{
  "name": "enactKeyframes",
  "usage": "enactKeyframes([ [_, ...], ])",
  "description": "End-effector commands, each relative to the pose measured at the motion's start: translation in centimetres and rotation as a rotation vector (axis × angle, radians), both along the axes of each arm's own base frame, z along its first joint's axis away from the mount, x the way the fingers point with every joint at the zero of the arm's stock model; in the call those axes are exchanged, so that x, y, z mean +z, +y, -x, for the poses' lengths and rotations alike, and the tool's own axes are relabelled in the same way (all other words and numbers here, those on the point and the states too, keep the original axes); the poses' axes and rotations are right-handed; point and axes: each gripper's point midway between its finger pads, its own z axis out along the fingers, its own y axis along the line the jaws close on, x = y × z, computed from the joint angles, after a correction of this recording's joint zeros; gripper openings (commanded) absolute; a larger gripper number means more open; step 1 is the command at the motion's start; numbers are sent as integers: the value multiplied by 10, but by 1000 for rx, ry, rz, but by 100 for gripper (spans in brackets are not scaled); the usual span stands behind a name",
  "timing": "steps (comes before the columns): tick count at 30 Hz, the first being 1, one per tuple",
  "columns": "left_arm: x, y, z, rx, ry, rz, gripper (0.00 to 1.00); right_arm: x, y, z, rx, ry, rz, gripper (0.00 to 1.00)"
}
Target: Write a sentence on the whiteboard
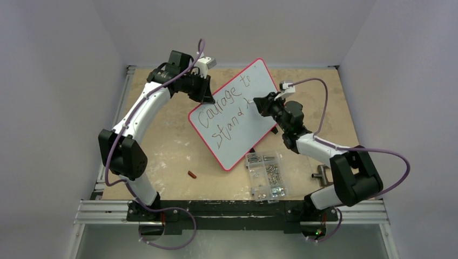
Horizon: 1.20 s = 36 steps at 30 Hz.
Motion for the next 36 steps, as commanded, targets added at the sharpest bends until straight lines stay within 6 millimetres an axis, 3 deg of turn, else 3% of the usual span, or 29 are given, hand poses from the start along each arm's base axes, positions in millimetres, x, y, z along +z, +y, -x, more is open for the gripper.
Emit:
enactKeyframes([
  [1, -9, 29, -8, 55, -69, -154, 0, -20, -6, 7, -14, 41, 41, 0],
  [17, -8, 29, -9, 57, -72, -156, 0, -38, -16, 21, -36, 81, 59, 0],
  [24, -9, 30, -9, 59, -71, -160, 0, -31, -23, 16, -83, 78, 72, 0],
  [36, -8, 30, -8, 58, -71, -159, 0, -7, -20, -2, -101, 34, 68, 0],
])
